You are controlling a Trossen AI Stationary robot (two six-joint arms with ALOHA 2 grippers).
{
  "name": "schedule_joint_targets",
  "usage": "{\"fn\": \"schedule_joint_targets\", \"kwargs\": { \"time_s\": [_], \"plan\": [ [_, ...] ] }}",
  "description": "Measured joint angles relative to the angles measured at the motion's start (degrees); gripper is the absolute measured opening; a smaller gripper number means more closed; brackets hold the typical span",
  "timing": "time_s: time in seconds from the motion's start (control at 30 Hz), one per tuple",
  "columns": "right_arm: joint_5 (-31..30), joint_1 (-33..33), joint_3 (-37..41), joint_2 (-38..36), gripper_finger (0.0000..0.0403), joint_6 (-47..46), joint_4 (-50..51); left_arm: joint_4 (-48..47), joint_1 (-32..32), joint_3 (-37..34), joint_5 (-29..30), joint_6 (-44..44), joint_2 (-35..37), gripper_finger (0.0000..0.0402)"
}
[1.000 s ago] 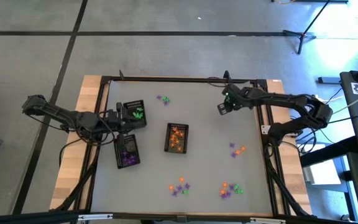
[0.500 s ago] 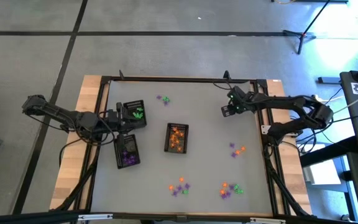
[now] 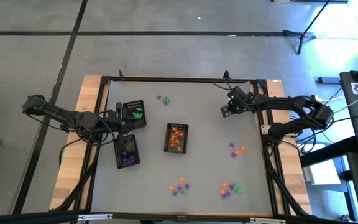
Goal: Sort Halloween decoration
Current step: Put the purple spider toy into the bottom left black basket
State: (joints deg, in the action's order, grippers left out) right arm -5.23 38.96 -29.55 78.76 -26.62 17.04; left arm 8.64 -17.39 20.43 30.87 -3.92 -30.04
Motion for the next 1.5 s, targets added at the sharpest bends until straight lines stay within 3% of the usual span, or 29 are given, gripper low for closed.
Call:
{"fn": "schedule_joint_targets", "kwargs": {
  "time_s": [0.17, 0.57, 0.97, 1.07, 1.2, 1.37, 1.5],
  "plan": [
    [0.7, -0.2, -0.2, 0.1, 0.0003, 0.1, -0.6, 0.0, 0.0, 0.0, 0.0, 0.0, 0.0, 0.0068],
    [0.0, -7.3, -0.5, 0.1, 0.0001, -0.6, -1.5, 0.0, 0.0, 0.0, 0.0, 0.0, 0.0, 0.0068],
    [-2.5, -13.2, -7.6, 0.2, 0.0003, -1.5, -0.3, 0.0, 0.0, 0.0, 0.1, 0.0, 0.0, 0.0068],
    [-5.2, -12.2, -7.7, 0.2, 0.0026, -1.5, 0.4, 0.0, 0.0, 0.0, 0.1, 0.0, 0.0, 0.0068],
    [-6.7, -9.6, -7.5, 0.9, 0.0087, -1.5, 2.5, 0.0, 0.0, 0.0, 0.1, 0.0, 0.0, 0.0068],
    [-6.2, -6.9, -6.7, 4.1, 0.0168, -1.2, 1.9, 0.0, 0.0, 0.0, 0.2, 0.0, 0.0, 0.0068],
    [-6.3, -6.6, -6.4, 7.4, 0.0200, -0.2, -0.6, 0.0, 0.0, 0.0, 0.2, 0.0, 0.0, 0.0068]
  ]
}}
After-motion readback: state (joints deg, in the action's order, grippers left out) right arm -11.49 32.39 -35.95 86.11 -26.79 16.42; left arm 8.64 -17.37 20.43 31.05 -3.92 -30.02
